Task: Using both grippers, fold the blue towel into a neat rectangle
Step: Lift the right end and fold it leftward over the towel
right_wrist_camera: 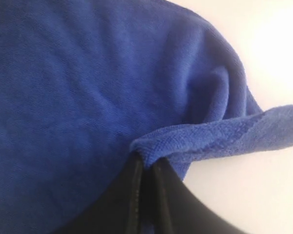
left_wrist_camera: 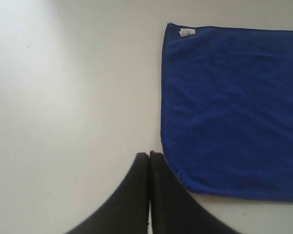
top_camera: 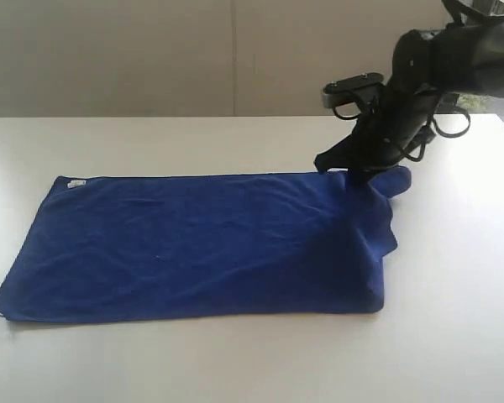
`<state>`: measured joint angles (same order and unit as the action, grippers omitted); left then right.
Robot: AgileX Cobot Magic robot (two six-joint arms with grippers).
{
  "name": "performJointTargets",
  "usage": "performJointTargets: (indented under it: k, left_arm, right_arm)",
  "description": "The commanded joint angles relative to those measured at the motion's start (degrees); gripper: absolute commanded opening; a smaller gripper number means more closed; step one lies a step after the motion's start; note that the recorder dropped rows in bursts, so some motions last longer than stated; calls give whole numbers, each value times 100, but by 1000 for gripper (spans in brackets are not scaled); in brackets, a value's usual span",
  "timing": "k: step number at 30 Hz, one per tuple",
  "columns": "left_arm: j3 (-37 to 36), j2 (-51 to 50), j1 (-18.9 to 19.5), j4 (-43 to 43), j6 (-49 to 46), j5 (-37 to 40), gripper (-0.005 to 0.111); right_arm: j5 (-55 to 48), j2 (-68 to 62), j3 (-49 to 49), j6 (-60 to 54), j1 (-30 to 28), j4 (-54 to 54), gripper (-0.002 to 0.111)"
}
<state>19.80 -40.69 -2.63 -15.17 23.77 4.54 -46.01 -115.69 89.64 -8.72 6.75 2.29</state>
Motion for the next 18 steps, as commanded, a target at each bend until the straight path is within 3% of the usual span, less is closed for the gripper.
performJointTargets:
  k: [1, 18]
  left_arm:
    - [34, 0, 22, -28, 44, 3, 0]
    - [34, 0, 22, -28, 44, 3, 0]
  right_arm:
    - [-17, 80, 203, 79, 266, -38, 5]
    - [-338, -505, 1416, 233, 1176, -15, 5]
